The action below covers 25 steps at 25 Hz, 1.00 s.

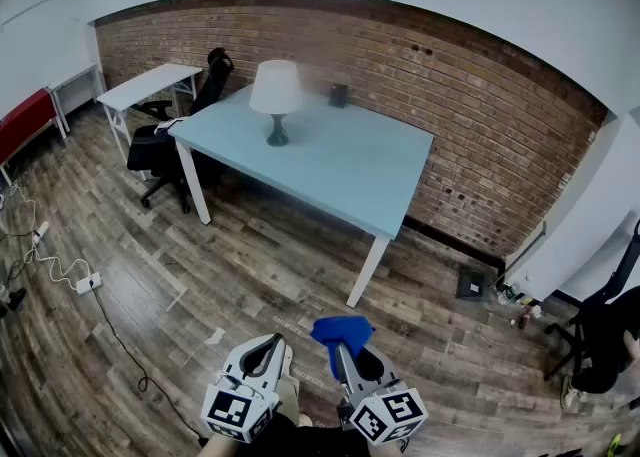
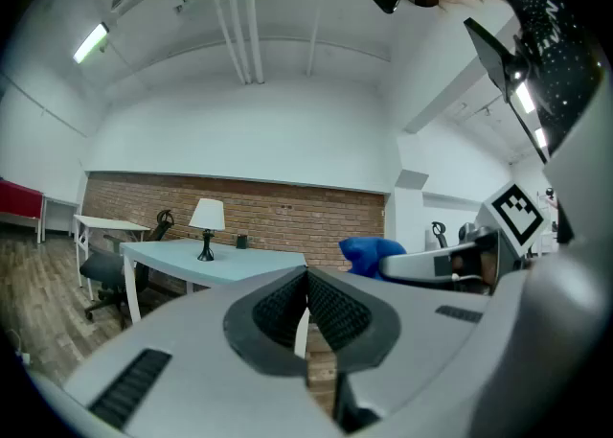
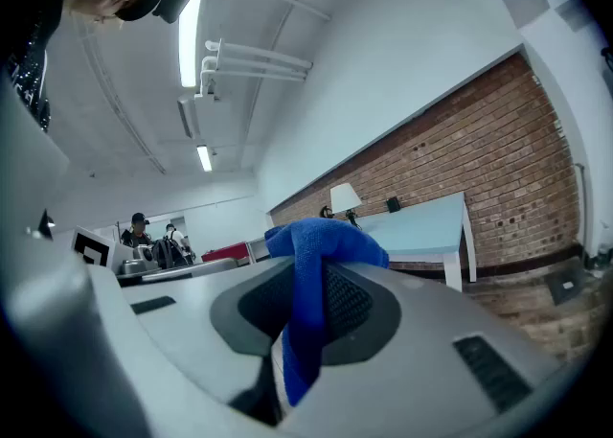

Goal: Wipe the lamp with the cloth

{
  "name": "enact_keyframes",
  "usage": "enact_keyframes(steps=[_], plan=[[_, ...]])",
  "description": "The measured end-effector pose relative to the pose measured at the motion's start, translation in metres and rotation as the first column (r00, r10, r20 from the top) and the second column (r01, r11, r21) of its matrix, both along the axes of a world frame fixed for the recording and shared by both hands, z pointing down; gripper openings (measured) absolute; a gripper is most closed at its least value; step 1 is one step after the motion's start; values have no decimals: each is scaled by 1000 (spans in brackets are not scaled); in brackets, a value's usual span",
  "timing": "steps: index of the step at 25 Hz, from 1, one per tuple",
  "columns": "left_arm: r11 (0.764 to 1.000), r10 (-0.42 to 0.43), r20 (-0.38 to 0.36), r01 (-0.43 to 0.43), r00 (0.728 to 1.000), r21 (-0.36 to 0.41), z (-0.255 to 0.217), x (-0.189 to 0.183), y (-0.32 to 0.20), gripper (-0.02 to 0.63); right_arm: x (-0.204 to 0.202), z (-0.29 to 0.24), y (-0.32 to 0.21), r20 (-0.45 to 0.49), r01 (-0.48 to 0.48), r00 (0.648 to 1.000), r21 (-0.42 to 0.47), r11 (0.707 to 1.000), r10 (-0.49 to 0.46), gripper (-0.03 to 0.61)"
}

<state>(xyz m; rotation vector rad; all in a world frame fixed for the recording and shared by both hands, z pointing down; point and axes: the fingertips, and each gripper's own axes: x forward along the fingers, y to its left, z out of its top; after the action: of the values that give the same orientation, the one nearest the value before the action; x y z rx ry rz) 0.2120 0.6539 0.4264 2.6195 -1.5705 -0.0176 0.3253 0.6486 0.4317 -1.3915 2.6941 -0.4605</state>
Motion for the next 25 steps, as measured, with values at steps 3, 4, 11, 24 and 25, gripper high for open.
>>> enact_keyframes(steps=[3, 4, 11, 24, 25], plan=[[1000, -6, -12, 6, 1000, 7, 1, 1, -21, 8, 6, 4, -20, 3, -19, 1000, -7, 1000, 19, 61], [1000, -4, -17, 4, 1000, 6, 1, 3, -27, 8, 9, 5, -26, 4, -24, 1000, -11, 1000, 24, 61], [1000, -14, -37, 14, 999, 3, 3, -3, -84, 8, 3, -2, -84, -8, -17, 1000, 12, 1000, 17, 61], [1000, -2, -24, 1, 1000, -22, -11, -49, -232, 8, -50, -19, -230, -4, 4, 1000, 3, 1000, -4, 61], [1000, 1, -22, -1, 1000, -23, -12, -53, -244, 8, -55, -20, -243, -1, 1, 1000, 3, 1000, -1, 61]])
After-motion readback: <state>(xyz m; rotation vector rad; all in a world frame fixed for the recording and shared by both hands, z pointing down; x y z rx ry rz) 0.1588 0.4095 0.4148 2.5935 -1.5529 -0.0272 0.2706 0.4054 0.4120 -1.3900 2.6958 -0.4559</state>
